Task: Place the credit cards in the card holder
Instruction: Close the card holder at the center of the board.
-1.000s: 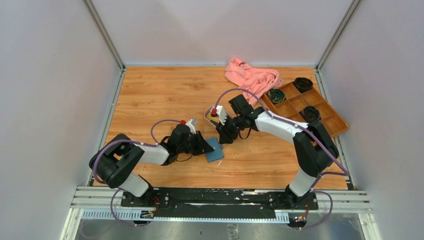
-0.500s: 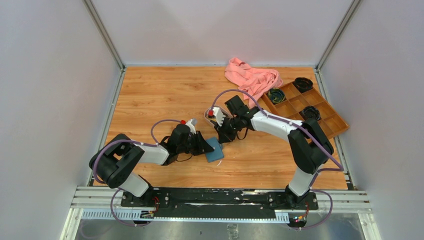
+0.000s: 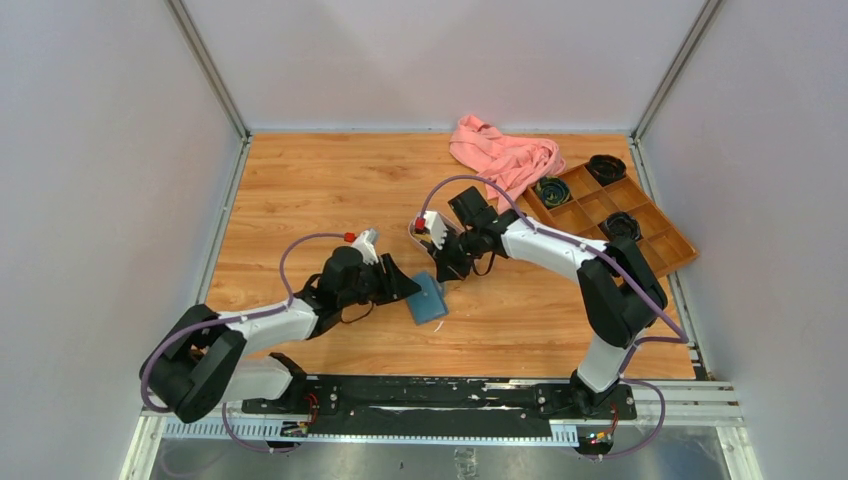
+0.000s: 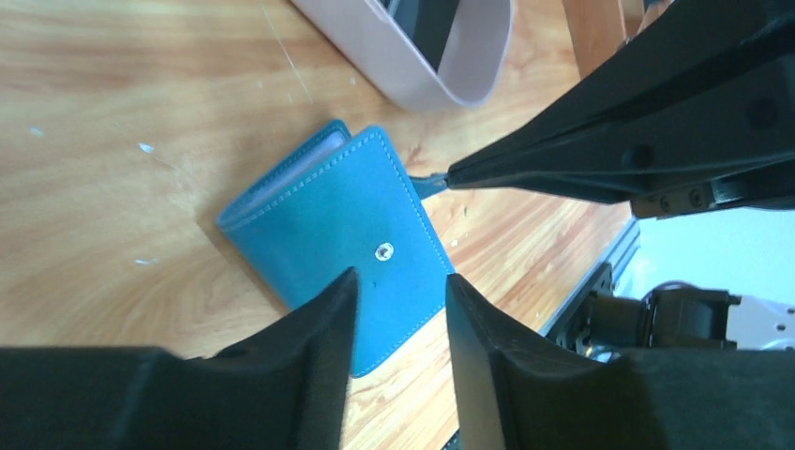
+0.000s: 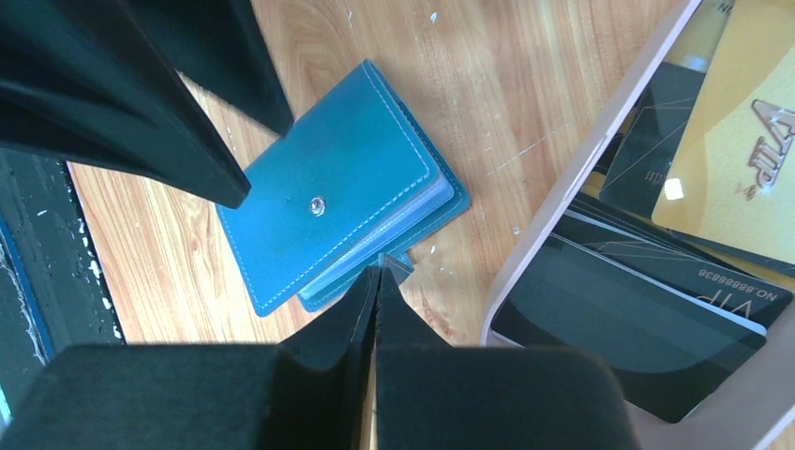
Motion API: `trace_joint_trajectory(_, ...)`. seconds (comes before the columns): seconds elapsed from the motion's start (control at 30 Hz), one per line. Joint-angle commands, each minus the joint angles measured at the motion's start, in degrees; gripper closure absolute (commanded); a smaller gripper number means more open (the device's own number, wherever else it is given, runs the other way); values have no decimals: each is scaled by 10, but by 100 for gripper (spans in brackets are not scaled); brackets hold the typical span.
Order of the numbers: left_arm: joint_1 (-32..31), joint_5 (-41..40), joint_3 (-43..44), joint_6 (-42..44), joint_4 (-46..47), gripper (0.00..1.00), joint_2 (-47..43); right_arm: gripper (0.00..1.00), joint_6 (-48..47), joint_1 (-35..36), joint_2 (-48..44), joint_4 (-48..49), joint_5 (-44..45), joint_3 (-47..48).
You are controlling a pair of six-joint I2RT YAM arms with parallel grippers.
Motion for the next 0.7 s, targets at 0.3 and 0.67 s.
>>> trace_joint_trajectory(0.3,47,52,101,323,-91,36,84,100,5,-8,9,-10,-8,27)
trace_joint_trajectory(0.67,47,110,136,360,-90,44,170,100,20,-28,21,-4,-55,30)
